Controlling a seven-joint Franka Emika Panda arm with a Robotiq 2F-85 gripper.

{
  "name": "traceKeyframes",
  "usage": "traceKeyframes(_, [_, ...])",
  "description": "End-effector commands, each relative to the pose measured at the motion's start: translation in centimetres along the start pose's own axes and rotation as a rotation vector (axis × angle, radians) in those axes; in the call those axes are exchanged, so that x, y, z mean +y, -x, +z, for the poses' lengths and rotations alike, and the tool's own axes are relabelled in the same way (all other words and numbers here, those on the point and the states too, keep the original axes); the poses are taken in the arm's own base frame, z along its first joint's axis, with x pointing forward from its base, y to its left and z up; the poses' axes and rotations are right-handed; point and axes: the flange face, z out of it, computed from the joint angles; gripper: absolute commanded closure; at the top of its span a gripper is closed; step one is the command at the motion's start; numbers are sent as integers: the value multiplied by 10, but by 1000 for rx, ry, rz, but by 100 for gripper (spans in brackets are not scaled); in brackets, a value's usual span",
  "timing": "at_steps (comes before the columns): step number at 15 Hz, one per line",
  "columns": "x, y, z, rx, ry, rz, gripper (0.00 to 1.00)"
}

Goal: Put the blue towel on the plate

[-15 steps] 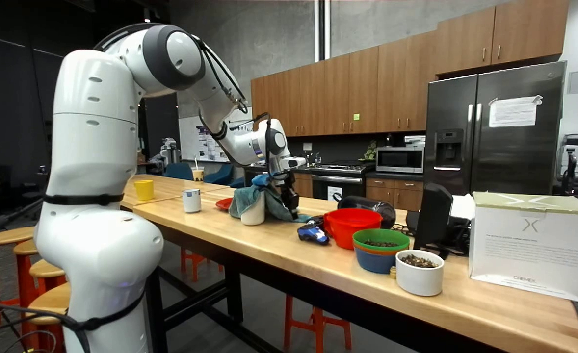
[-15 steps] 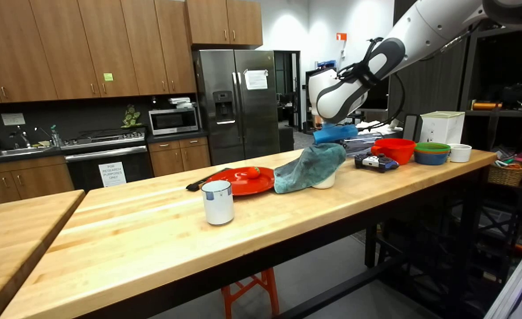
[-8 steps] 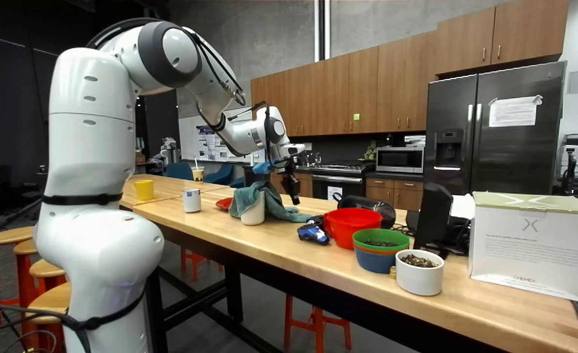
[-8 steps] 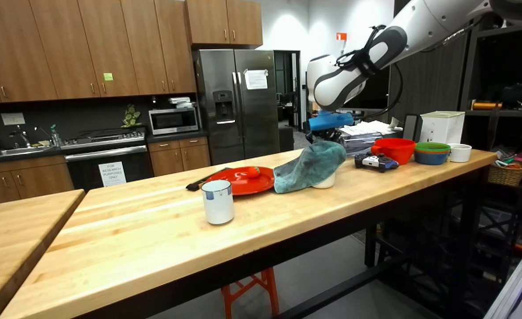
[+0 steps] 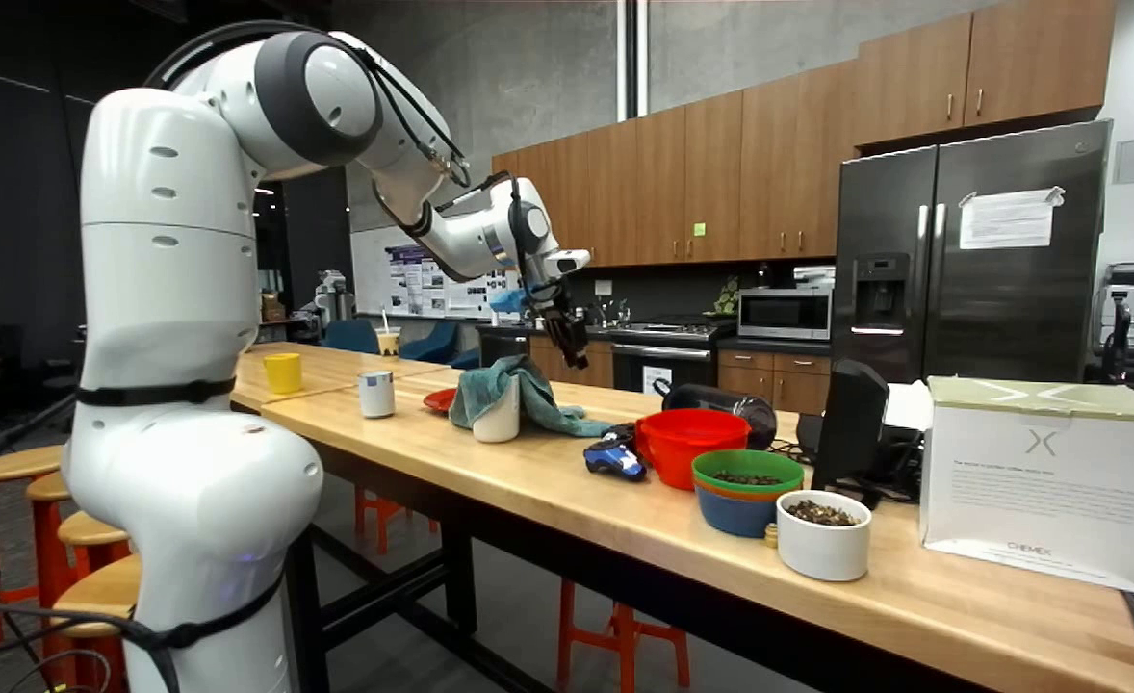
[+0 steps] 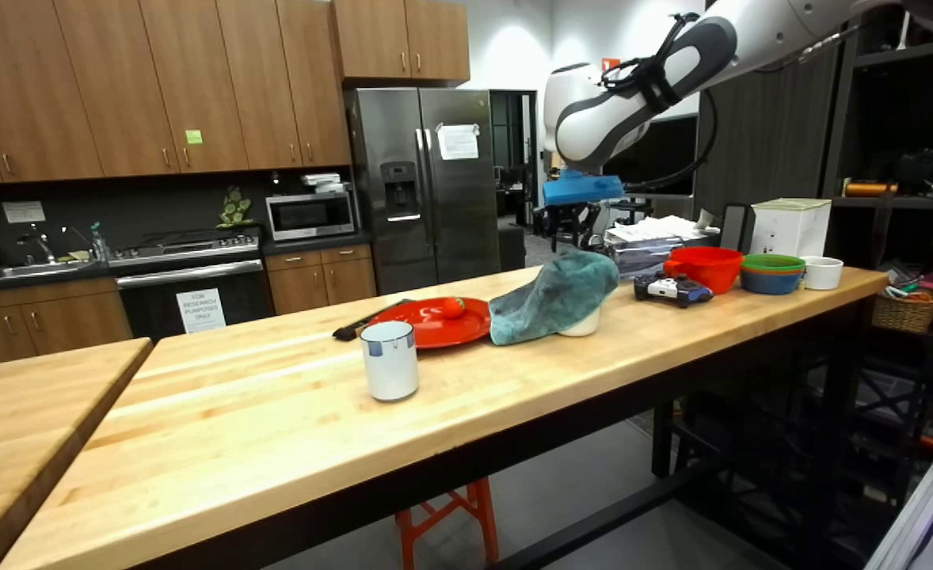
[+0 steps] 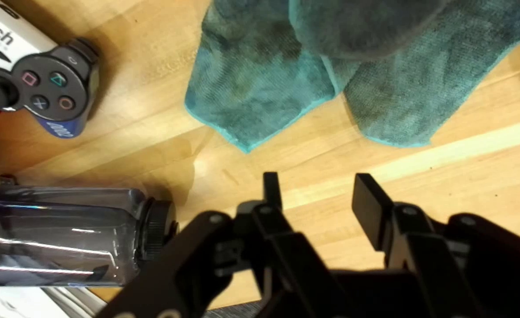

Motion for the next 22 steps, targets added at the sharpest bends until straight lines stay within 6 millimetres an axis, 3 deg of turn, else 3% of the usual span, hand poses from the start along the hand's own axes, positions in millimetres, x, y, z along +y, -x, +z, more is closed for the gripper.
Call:
traceKeyframes(1, [0,0,1,-2,1,-1,48])
traceKeyframes(2, [0,0,2,-4,2,-1,43])
traceKeyframes(22, [0,0,3,-6,4,-1,43])
